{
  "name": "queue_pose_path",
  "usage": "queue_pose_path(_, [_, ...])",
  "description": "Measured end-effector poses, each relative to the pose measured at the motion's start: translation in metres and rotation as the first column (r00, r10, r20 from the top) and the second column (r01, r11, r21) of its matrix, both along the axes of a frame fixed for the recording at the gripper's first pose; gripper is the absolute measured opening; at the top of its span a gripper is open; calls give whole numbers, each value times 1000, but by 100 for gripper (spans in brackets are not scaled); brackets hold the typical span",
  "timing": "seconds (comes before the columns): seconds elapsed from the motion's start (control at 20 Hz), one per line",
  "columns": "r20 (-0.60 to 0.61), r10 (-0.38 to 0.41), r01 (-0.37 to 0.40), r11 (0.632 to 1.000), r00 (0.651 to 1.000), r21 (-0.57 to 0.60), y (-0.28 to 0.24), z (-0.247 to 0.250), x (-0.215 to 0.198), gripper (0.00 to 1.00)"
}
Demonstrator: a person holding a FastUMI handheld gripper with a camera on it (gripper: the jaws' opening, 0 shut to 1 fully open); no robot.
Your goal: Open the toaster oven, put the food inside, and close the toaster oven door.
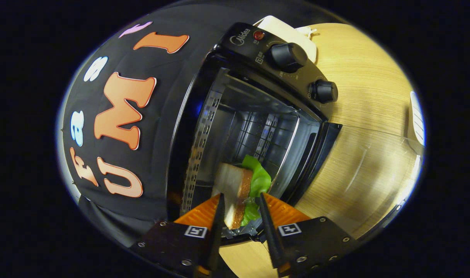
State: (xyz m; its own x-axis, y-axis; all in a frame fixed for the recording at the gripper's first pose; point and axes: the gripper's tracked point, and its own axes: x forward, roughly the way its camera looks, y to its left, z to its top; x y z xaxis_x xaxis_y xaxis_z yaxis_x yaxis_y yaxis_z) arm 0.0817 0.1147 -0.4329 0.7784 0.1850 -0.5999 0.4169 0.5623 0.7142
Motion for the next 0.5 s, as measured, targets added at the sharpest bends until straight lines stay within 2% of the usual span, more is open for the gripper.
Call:
queue_pose_path(0.05, [-1,1,-1,1000,1000,-16,-1,3,-5,62])
queue_pose_path(0.1, [-3,1,-1,999,1000,-43,-3,8,-12,83])
queue_pose_path(0.2, [15,26,-25,996,1000,-80,-6,21,-24,98])
queue_pose_path(0.35, [24,93,-89,989,995,-121,-5,38,-49,98])
queue_pose_path(0.5, [10,168,-160,953,986,-256,-14,43,-77,98])
